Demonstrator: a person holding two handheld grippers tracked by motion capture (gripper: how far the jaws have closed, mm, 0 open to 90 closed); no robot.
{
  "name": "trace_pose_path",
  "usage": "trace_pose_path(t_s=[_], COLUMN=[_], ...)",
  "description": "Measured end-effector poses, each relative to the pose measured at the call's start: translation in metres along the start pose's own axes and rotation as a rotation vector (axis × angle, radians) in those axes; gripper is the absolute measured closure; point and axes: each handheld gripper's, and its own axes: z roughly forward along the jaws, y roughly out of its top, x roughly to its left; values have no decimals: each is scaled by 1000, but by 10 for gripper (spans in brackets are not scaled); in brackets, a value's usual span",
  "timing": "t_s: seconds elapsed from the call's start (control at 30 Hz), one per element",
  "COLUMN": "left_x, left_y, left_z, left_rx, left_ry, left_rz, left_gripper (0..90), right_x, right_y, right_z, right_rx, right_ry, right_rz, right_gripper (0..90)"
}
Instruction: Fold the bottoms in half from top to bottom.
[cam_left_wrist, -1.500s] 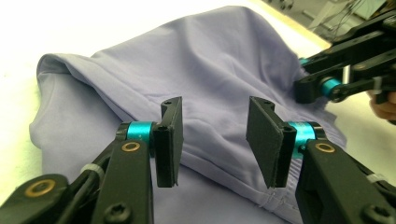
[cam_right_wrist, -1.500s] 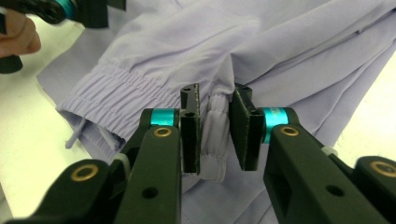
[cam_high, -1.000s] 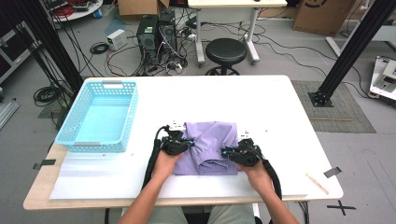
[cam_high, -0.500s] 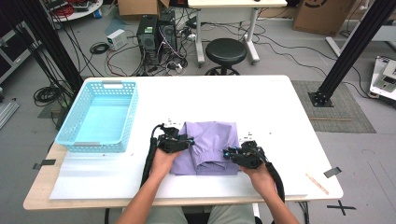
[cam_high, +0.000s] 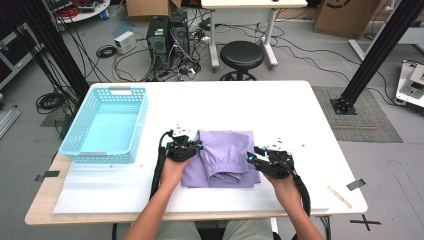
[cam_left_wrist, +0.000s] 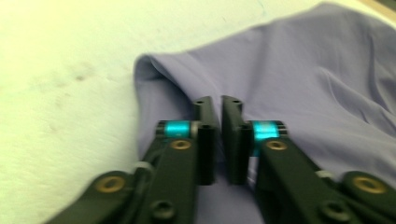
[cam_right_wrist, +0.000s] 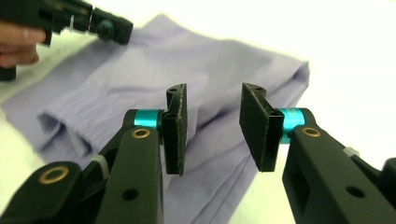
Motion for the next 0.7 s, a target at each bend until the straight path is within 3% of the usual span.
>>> trace_pose_path(t_s=[0.07,0.1,0.23,0.4,0.6,0.67,0.7], left_x=[4,5,7,11,18,20,20], left_y=[2,2,4,4,3,3,3], left_z=[-4,-6,-11,-16,-24,-25,-25], left_rx=[-42,-56,-107,-145,-154,-163,-162], left_ry=[8,7,-20,-47,-44,-44,-47], left_rz=[-25,-29,-11,-11,-16,-19,-19], left_gripper=[710,673,610,516,486,491,497], right_x=[3,5,11,16,11,6,3], right_y=[3,4,-1,-17,-19,-13,-9], right_z=[3,8,31,35,24,17,14], right_rx=[-14,3,122,216,211,127,80], right_ry=[22,48,101,171,191,213,200], right_rz=[-28,-41,-57,-63,-65,-37,-24], right_gripper=[639,652,679,673,597,593,592])
